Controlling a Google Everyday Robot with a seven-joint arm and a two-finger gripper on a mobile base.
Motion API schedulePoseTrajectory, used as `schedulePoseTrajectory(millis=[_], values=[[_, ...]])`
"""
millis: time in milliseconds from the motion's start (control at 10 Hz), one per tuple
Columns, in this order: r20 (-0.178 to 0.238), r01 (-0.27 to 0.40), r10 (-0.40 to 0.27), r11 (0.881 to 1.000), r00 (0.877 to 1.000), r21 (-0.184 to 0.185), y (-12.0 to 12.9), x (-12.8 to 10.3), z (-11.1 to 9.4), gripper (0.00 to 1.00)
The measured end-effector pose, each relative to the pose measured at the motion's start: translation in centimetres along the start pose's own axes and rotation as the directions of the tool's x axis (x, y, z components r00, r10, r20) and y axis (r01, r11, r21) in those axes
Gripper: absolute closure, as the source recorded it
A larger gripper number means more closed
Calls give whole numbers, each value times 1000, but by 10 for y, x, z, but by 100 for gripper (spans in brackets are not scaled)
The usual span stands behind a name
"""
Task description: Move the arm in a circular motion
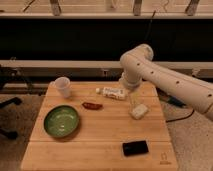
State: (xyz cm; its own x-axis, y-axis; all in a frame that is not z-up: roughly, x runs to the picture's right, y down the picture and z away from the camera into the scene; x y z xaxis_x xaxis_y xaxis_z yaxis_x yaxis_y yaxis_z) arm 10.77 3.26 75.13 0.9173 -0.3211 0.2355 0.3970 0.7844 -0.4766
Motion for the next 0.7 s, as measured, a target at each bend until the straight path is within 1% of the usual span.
schedulePoseTrajectory(millis=[200,300,400,500,700], values=[[10,45,-46,999,999,6,-6,-23,-2,20],[19,81,-81,997,997,9,-6,-38,-3,20],[23,102,-102,995,995,13,-5,-47,-5,20],[30,135,-136,991,990,22,0,-62,-9,20],[38,214,-215,976,976,44,22,-94,-19,20]])
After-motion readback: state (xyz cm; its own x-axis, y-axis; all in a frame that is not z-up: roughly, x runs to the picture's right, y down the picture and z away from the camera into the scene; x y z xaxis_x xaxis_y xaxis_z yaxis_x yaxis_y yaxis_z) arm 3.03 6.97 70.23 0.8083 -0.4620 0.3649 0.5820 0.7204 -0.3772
